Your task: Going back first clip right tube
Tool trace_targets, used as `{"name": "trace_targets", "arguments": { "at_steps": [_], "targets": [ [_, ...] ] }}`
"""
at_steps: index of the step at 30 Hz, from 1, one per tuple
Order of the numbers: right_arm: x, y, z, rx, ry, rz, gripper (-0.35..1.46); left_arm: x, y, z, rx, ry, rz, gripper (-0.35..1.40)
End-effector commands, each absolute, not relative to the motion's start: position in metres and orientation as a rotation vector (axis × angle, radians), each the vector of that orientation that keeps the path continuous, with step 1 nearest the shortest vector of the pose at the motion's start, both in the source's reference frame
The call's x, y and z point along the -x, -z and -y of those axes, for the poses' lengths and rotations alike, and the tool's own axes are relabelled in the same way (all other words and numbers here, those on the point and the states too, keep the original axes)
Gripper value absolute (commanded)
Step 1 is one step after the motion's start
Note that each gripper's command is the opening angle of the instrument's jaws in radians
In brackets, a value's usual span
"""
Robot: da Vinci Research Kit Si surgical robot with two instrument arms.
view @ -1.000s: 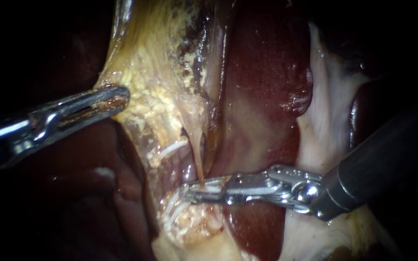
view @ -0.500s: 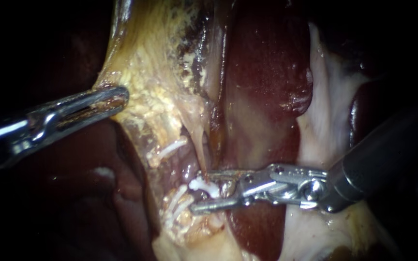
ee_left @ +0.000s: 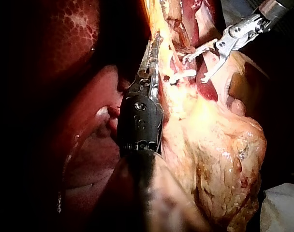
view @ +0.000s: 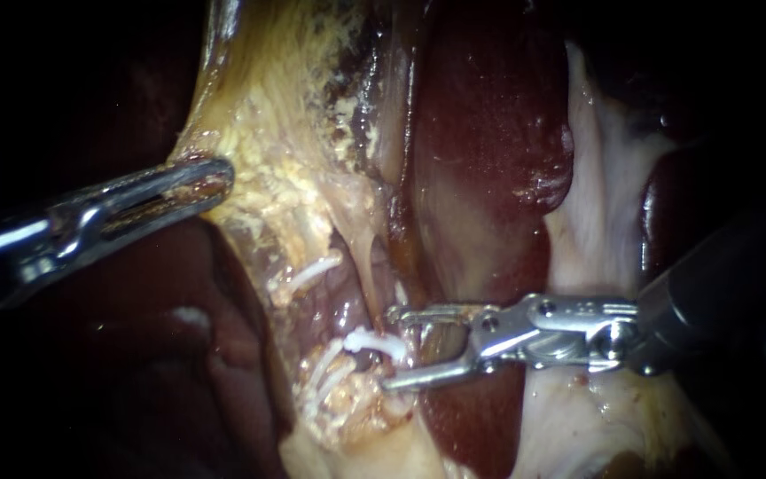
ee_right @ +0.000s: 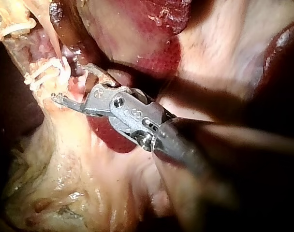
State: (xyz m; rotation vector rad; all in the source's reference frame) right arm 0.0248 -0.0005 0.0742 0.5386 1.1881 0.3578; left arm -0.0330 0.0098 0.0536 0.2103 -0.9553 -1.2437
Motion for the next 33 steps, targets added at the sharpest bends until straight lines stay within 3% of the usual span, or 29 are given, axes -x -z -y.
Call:
{"name": "trace_targets", "arguments": {
  "at_steps": [1, 13, 22, 33],
  "targets": [
    [-0.0243, -0.0734, 0.0000, -0.530, -0.344, -1.193, 0.60, 0.0330, -0.0536, -0.0098, -0.210, 1.244, 0.956, -0.35],
    [-0.0201, -0.0676, -0.0052, -0.339, -0.210, -1.303, 0.60, 0.0330, -0.0536, -0.0098, -0.210, 1.244, 0.956, -0.35],
    [-0.0198, -0.0673, -0.0054, -0.308, -0.173, -1.309, 0.60, 0.0334, -0.0548, -0.0095, -0.204, 1.242, 0.958, -0.35],
    [-0.0190, -0.0675, -0.0056, -0.310, -0.170, -1.310, 0.60, 0.0363, -0.0636, -0.0086, -0.199, 1.208, 0.885, -0.35]
  ]
}}
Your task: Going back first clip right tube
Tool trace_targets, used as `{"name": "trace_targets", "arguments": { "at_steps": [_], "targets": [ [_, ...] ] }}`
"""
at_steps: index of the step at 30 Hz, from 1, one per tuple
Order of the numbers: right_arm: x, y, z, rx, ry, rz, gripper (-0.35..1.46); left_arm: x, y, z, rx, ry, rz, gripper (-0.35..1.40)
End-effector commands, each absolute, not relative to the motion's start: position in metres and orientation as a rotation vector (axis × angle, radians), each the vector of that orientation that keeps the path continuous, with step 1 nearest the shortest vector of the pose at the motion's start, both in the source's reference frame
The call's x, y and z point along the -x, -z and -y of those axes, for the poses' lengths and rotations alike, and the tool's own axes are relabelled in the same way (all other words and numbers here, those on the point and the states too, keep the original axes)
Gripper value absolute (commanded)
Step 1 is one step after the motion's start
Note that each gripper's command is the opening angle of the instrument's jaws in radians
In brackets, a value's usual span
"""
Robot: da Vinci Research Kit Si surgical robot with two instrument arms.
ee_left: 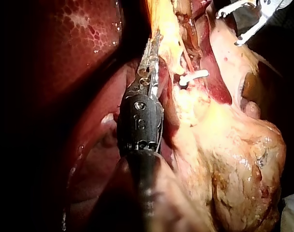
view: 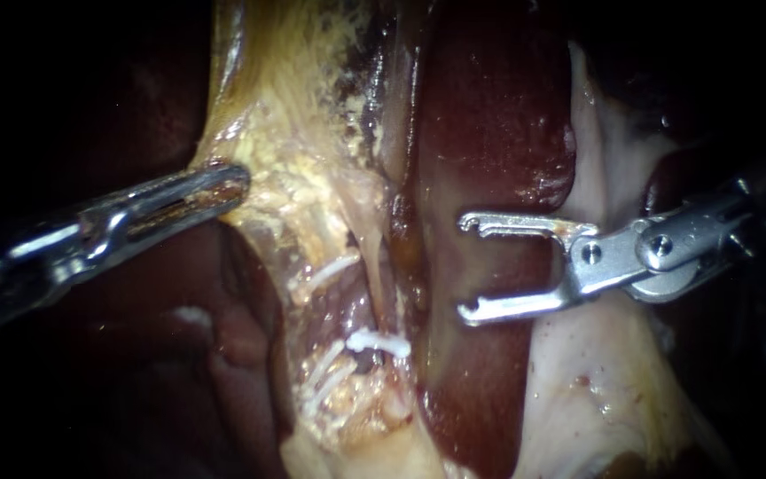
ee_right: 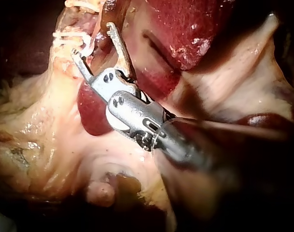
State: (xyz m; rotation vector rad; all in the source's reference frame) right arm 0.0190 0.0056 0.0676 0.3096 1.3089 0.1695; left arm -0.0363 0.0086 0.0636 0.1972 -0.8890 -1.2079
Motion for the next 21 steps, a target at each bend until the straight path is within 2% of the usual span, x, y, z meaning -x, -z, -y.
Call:
{"name": "trace_targets", "arguments": {
  "at_steps": [1, 5, 10, 21],
  "targets": [
    [-0.0189, -0.0675, -0.0057, -0.311, -0.170, -1.310, 0.60, 0.0367, -0.0640, -0.0087, -0.201, 1.206, 0.883, -0.35],
    [-0.0186, -0.0672, -0.0059, -0.309, -0.166, -1.311, 0.60, 0.0380, -0.0646, -0.0091, -0.208, 1.205, 0.886, -0.35],
    [-0.0186, -0.0672, -0.0059, -0.337, -0.221, -1.317, 0.60, 0.0392, -0.0645, -0.0092, -0.218, 1.202, 0.889, -0.35],
    [-0.0186, -0.0671, -0.0059, -0.347, -0.230, -1.319, 0.60, 0.0390, -0.0641, -0.0091, -0.220, 1.202, 0.889, -0.35]
  ]
}}
